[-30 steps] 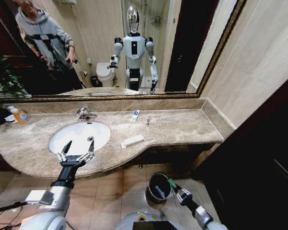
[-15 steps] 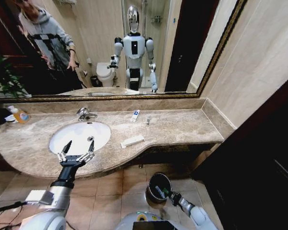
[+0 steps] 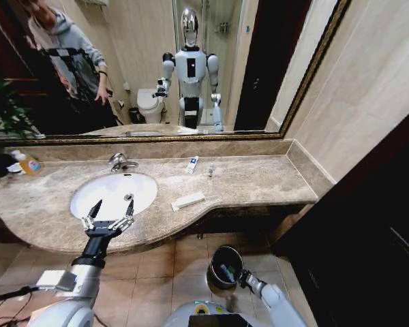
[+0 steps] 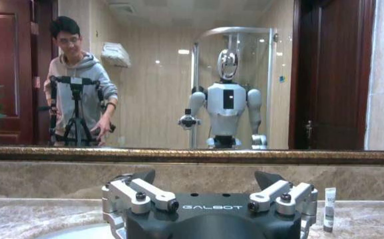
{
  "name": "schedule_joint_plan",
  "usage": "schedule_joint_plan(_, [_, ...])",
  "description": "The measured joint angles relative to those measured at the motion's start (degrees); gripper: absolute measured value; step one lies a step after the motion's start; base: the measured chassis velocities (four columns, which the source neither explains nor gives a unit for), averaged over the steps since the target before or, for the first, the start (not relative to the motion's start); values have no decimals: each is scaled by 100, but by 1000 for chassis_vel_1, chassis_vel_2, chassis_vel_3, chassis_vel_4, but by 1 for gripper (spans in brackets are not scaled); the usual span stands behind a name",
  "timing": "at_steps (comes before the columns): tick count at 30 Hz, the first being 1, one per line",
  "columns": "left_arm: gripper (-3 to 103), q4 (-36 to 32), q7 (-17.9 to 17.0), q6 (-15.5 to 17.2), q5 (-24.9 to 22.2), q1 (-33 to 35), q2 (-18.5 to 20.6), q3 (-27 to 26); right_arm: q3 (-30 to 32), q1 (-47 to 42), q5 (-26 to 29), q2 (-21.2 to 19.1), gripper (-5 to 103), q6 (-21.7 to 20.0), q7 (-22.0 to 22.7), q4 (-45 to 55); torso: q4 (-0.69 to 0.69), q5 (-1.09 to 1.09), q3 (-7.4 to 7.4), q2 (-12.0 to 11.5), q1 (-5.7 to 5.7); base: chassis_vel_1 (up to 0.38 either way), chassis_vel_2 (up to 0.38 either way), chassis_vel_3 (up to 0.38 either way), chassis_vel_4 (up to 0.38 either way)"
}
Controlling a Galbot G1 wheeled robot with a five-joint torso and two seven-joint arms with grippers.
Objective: Pick up the trash from the sink and place it in the trash bin.
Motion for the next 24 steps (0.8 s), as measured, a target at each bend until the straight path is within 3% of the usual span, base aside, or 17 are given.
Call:
schedule_joint_plan(5, [100,0,0,0,0,0,0,0,7,7,22,-54,51,75,34,31,0,-1,0,0,0,0,0,0,0])
schedule_joint_plan(8, [100,0,0,0,0,0,0,0,26,-67,131,-90,67,135,26,155,0,0,0,0,0,0,0,0,0])
schedule_joint_plan(10, [100,0,0,0,0,0,0,0,51,-85,177,-92,67,184,27,173,0,0,0,0,0,0,0,0,0])
schedule_joint_plan(11, [100,0,0,0,0,0,0,0,122,-157,400,-85,78,279,25,275,0,1,0,0,0,0,0,0,0])
schedule_joint_plan(12, [100,0,0,0,0,0,0,0,122,-157,400,-85,78,279,25,275,0,1,0,0,0,0,0,0,0])
schedule_joint_plan(13, [100,0,0,0,0,0,0,0,148,-236,596,-85,78,286,26,394,1,1,0,0,0,0,0,0,0])
schedule_joint_plan(15, [100,0,0,0,0,0,0,0,215,-574,1342,-99,89,231,61,862,0,0,0,0,0,0,0,0,0])
schedule_joint_plan(16, [100,0,0,0,0,0,0,0,215,-574,1342,-99,89,231,61,862,0,0,0,0,0,0,0,0,0])
schedule_joint_plan(17, [100,0,0,0,0,0,0,0,289,-801,2069,-90,93,279,271,1220,-1,0,0,0,0,0,0,0,0])
schedule_joint_plan(18, [100,0,0,0,0,0,0,0,289,-801,2069,-90,93,279,271,1220,-1,0,0,0,0,0,0,0,0])
schedule_joint_plan(19, [100,0,0,0,0,0,0,0,341,-987,2729,-66,99,295,498,1576,0,1,-1,0,-1,0,0,0,0])
schedule_joint_plan(22, [100,0,0,0,0,0,0,0,471,-1486,4137,-106,100,204,792,2553,1,-1,-1,0,-1,0,0,0,0])
schedule_joint_plan(24, [100,0,0,0,0,0,0,0,518,-1641,4451,-146,100,340,856,2768,0,-1,-1,0,-1,0,0,0,0])
